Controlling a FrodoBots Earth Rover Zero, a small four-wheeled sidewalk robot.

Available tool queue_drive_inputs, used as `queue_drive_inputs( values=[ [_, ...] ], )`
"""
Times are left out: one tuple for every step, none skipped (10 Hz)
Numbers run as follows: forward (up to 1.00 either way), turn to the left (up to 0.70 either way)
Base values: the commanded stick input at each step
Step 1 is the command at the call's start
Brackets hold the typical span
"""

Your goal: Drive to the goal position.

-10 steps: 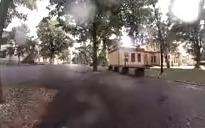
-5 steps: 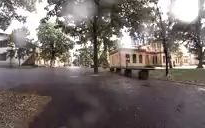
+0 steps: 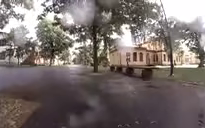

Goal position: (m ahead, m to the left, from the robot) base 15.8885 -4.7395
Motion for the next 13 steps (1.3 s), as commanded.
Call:
queue_drive_inputs(
  values=[
    [0.85,0.00],
    [0.85,0.00],
    [0.85,0.00],
    [0.85,0.00],
    [0.85,0.00],
    [0.85,0.00],
    [0.85,0.00],
    [0.85,0.00],
    [0.85,0.00],
    [0.85,0.00],
    [0.85,0.00],
    [0.85,0.00],
    [0.85,0.05]
  ],
)
